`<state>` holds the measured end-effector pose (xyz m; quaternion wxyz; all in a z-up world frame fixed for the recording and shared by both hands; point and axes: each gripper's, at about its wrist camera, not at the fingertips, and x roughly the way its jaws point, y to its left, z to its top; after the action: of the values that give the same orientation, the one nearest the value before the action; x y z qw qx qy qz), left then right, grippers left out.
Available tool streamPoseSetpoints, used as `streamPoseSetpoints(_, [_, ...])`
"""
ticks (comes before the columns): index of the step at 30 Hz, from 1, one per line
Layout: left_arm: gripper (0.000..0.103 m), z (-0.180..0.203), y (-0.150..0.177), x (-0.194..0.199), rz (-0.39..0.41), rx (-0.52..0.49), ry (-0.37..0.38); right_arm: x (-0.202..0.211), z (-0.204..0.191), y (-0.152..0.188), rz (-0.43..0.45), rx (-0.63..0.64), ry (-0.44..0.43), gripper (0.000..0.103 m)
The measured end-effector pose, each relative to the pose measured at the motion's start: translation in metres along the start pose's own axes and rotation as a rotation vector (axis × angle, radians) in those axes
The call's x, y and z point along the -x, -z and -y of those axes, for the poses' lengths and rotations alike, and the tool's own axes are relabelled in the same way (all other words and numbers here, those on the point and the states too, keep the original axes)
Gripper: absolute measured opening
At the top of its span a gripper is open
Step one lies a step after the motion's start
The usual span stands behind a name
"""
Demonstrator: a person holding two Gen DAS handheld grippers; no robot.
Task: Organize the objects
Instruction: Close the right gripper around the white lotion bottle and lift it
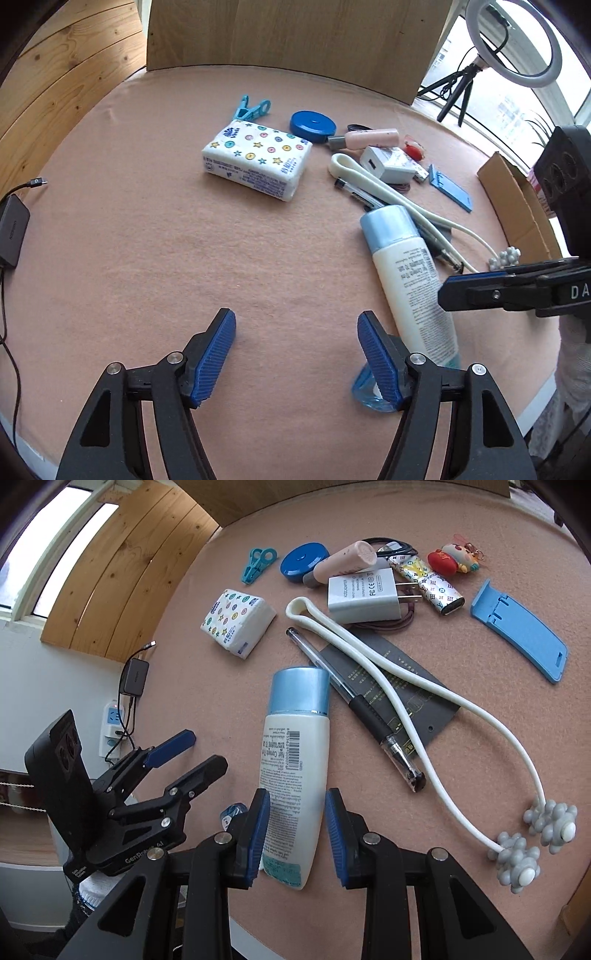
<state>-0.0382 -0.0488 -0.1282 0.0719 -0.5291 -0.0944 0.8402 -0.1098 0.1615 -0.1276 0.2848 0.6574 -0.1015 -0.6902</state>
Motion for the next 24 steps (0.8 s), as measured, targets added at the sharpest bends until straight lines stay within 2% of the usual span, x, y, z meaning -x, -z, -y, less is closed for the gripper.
streamPoseSetpoints(2, [0.079, 0.006, -0.001, 0.0, -0.007, -0.002, 0.047, 0.002, 0.002, -0.003, 0.011, -0.02, -0.013, 0.028])
streamPoseSetpoints(7, [0.08, 0.029, 0.002, -0.007, -0.048, -0.005, 0.124, 0.001, 0.003, -0.006, 0.007, -0.037, -0.024, 0.032])
streamPoseSetpoints(10, [0.083, 0.039, 0.0, -0.012, -0.051, -0.014, 0.137, -0.002, 0.005, -0.006, 0.004, -0.054, -0.038, 0.037])
streamPoseSetpoints(17, [0.083, 0.053, -0.003, -0.019, -0.064, -0.027, 0.173, -0.007, 0.004, -0.005, -0.012, -0.045, -0.045, 0.037])
streamPoseSetpoints(21, [0.082, 0.062, -0.003, -0.023, -0.078, -0.022, 0.219, -0.012, -0.002, -0.003, -0.033, -0.023, -0.036, 0.037])
streamPoseSetpoints(24, [0.073, 0.066, -0.003, -0.025, -0.089, 0.0, 0.27, -0.015, -0.005, 0.001, -0.04, -0.009, -0.04, 0.034])
